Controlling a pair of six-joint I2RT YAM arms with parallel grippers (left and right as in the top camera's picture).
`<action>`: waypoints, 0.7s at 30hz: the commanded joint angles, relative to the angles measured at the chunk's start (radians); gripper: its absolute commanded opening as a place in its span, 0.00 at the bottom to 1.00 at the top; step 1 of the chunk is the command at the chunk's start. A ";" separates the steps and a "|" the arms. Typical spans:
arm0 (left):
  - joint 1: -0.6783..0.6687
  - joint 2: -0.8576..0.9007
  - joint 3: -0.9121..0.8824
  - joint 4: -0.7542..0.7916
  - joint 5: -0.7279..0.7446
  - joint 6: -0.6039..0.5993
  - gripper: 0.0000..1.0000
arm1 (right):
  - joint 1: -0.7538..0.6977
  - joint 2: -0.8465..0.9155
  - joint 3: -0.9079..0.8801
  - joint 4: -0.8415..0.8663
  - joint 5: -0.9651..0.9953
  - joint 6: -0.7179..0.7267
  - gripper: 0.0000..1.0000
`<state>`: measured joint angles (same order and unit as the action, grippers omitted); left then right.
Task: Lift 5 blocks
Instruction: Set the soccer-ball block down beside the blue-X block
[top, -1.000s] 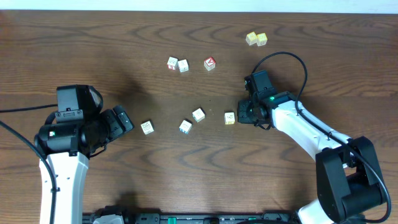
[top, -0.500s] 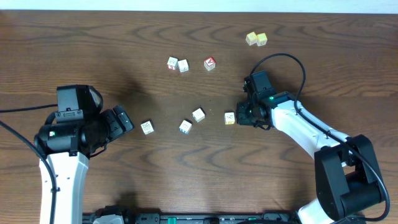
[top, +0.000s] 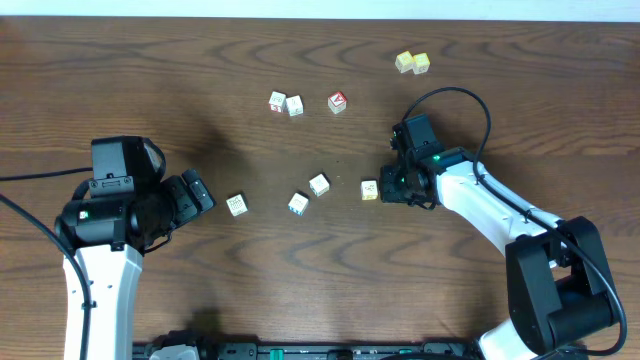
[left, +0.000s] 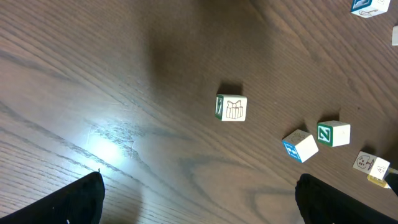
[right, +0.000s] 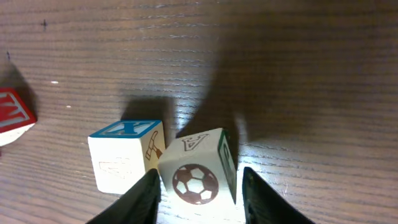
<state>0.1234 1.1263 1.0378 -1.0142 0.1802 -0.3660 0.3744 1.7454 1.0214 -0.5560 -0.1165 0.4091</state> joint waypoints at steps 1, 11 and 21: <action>0.004 0.004 0.011 -0.003 -0.009 0.009 0.98 | -0.006 0.008 -0.004 0.008 -0.004 -0.006 0.44; 0.004 0.004 0.011 -0.003 -0.010 0.009 0.98 | -0.006 0.007 0.013 -0.012 -0.004 -0.004 0.51; 0.004 0.004 0.011 -0.003 -0.009 0.009 0.98 | -0.007 0.009 0.011 -0.034 0.005 -0.174 0.38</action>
<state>0.1234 1.1263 1.0378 -1.0142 0.1802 -0.3660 0.3744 1.7454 1.0214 -0.5869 -0.1165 0.3058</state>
